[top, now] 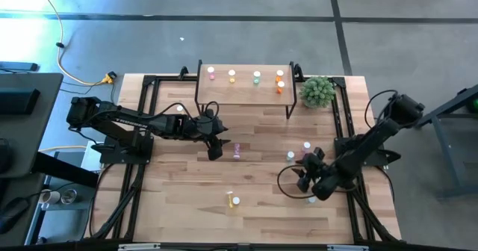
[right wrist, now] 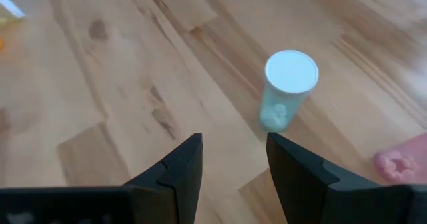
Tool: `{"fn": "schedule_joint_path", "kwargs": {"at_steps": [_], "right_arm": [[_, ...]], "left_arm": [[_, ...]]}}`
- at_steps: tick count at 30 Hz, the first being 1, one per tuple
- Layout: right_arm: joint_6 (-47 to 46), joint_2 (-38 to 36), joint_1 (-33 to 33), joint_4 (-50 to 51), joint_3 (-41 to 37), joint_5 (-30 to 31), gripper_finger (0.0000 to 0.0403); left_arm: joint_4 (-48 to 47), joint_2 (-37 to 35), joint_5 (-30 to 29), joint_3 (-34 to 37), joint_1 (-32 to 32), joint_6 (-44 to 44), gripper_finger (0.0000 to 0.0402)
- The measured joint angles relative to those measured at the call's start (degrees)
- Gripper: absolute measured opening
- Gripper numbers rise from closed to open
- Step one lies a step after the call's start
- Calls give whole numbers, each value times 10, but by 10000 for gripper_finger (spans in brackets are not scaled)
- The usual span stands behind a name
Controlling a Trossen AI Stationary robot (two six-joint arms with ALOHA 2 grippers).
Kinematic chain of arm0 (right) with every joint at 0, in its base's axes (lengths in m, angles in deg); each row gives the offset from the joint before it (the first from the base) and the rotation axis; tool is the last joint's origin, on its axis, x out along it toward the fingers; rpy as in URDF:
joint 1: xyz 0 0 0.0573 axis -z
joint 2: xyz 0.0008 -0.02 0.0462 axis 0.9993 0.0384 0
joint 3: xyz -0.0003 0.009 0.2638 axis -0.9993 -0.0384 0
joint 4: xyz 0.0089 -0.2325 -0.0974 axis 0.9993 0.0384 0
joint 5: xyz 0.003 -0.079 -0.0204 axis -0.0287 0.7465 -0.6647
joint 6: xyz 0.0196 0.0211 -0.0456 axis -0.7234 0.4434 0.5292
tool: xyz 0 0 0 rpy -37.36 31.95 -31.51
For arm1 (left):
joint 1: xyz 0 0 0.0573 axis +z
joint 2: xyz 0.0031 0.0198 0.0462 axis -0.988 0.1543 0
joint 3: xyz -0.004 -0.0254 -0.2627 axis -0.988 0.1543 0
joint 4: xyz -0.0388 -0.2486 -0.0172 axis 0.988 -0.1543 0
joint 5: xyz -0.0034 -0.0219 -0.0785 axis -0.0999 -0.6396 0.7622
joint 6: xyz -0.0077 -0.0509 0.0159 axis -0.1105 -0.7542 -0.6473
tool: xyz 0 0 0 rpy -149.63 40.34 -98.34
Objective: Pick and place medicine bottles onto shelf by color
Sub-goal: Put the top blue pill bottle aligned with the other blue pill bottle on the shelf
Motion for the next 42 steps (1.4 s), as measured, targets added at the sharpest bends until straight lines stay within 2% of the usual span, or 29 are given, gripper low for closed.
{"fn": "schedule_joint_path", "kwargs": {"at_steps": [6, 21, 37, 42], "right_arm": [[-9, 54, 0, -18, 0, 43, 156], [-86, 131, 7, -26, 0, 89, 156], [-69, 169, 58, -66, 0, 101, 155], [-52, 169, 69, -76, 0, 103, 136]], "left_arm": [[0, 0, 0, 0, 0, 0, 216], [0, 0, 0, 0, 0, 0, 216], [0, 0, 0, 0, 0, 15, 216], [0, 0, 0, 0, 0, 16, 216]]}}
